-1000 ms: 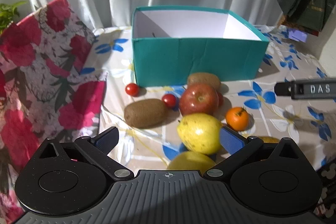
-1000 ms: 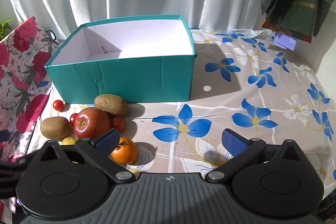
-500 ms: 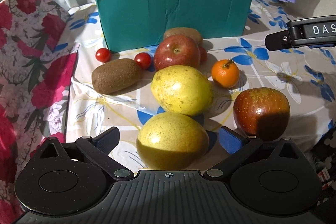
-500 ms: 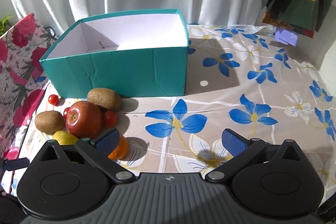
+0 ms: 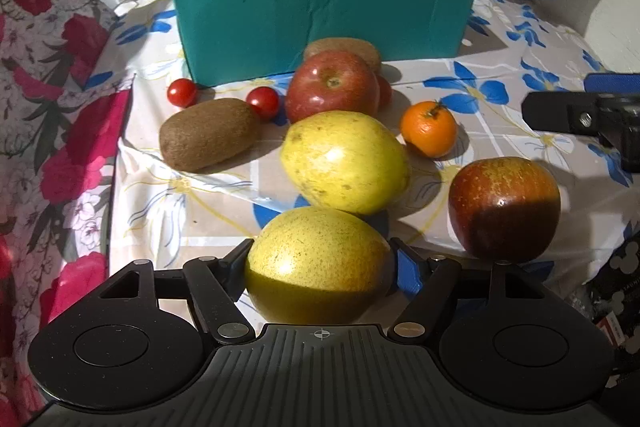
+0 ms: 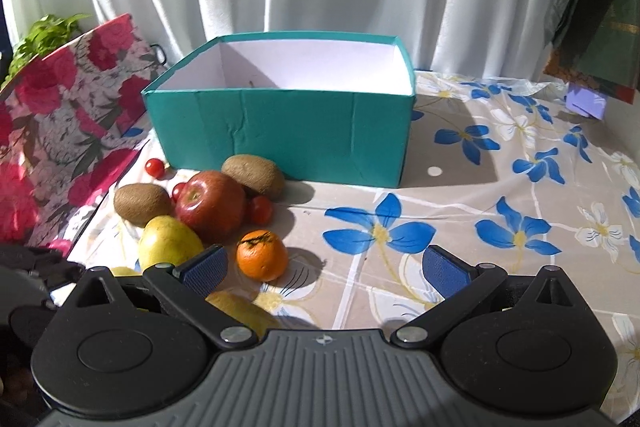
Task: Organize fruits
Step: 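Grasp the large yellow pear with the left gripper while the right gripper grasps the red apple, then lift the pear and the apple with both grippers toward the teal box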
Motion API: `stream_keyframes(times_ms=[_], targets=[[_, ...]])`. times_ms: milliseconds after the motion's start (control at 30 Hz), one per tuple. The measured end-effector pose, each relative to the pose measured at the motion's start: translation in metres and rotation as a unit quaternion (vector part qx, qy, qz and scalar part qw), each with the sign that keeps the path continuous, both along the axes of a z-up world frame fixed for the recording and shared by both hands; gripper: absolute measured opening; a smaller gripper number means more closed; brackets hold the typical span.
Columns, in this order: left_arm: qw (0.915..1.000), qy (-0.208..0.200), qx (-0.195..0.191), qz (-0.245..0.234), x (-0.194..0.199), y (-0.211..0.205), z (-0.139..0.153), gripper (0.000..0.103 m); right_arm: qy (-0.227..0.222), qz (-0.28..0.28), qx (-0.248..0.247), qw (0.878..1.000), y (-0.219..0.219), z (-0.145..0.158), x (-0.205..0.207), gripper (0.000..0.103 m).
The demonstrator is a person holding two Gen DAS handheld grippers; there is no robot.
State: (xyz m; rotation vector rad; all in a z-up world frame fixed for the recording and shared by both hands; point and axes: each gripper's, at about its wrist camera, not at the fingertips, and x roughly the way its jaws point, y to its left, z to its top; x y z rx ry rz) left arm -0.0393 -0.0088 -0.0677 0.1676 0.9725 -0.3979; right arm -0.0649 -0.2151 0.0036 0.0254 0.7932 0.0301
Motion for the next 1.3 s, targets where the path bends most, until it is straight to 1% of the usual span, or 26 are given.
stream_keyframes(times_ms=[133, 200, 267, 300, 333, 367, 467, 533, 567, 600, 633, 767, 833, 933, 1100, 1300], targets=[[0.9994, -0.006, -0.013, 0.031, 0.004, 0.021, 0.012, 0.076, 0.006, 0.005, 0.013, 1.0, 0.008, 0.0, -0.004, 0.103], [0.9988, -0.011, -0.013, 0.045, 0.006, 0.03, 0.019, 0.076, 0.025, 0.011, 0.001, 1.0, 0.017, -0.004, -0.004, 0.103], [0.9979, -0.016, -0.018, 0.06, 0.008, 0.039, 0.024, 0.076, 0.042, 0.032, -0.002, 0.999, 0.028, -0.01, -0.004, 0.103], [0.9976, -0.017, -0.022, 0.064, 0.01, 0.042, 0.027, 0.076, 0.052, 0.042, -0.006, 0.998, 0.033, -0.013, -0.004, 0.102], [0.9973, -0.018, -0.026, 0.067, 0.011, 0.046, 0.029, 0.076, 0.059, 0.049, -0.009, 0.997, 0.038, -0.016, -0.003, 0.098], [0.9968, -0.018, -0.03, 0.071, 0.011, 0.049, 0.031, 0.076, 0.066, 0.055, -0.01, 0.996, 0.042, -0.019, -0.003, 0.097], [0.9964, -0.021, -0.036, 0.074, 0.011, 0.054, 0.035, 0.076, 0.089, 0.055, -0.019, 0.994, 0.049, -0.029, 0.001, 0.095], [0.9965, -0.019, -0.038, 0.071, 0.012, 0.056, 0.036, 0.076, 0.1, 0.053, -0.015, 0.993, 0.051, -0.036, 0.003, 0.083], [0.9966, -0.017, -0.039, 0.071, 0.012, 0.056, 0.036, 0.076, 0.106, 0.054, -0.014, 0.993, 0.052, -0.039, 0.005, 0.079], [0.9967, -0.015, -0.04, 0.07, 0.013, 0.057, 0.036, 0.076, 0.113, 0.053, -0.015, 0.992, 0.054, -0.043, 0.007, 0.07], [0.9967, -0.015, -0.04, 0.069, 0.012, 0.057, 0.036, 0.076, 0.117, 0.051, -0.018, 0.992, 0.055, -0.045, 0.007, 0.07], [0.9969, -0.011, -0.044, 0.064, 0.013, 0.056, 0.037, 0.076, 0.111, 0.054, -0.039, 0.992, 0.06, -0.05, 0.007, 0.069], [0.9971, -0.011, -0.044, 0.062, 0.013, 0.055, 0.039, 0.076, 0.113, 0.049, -0.033, 0.992, 0.059, -0.049, 0.009, 0.068], [0.997, -0.022, -0.046, 0.058, 0.015, 0.053, 0.051, 0.076, 0.118, 0.039, -0.01, 0.992, 0.052, -0.045, 0.01, 0.068], [0.9959, -0.048, -0.039, 0.066, 0.028, 0.042, 0.077, 0.076, 0.089, 0.03, -0.001, 0.996, 0.046, -0.026, 0.012, 0.068], [0.9924, -0.071, -0.038, 0.093, 0.054, 0.027, 0.107, 0.076, 0.055, 0.023, 0.017, 0.998, 0.037, -0.004, 0.019, 0.068]])
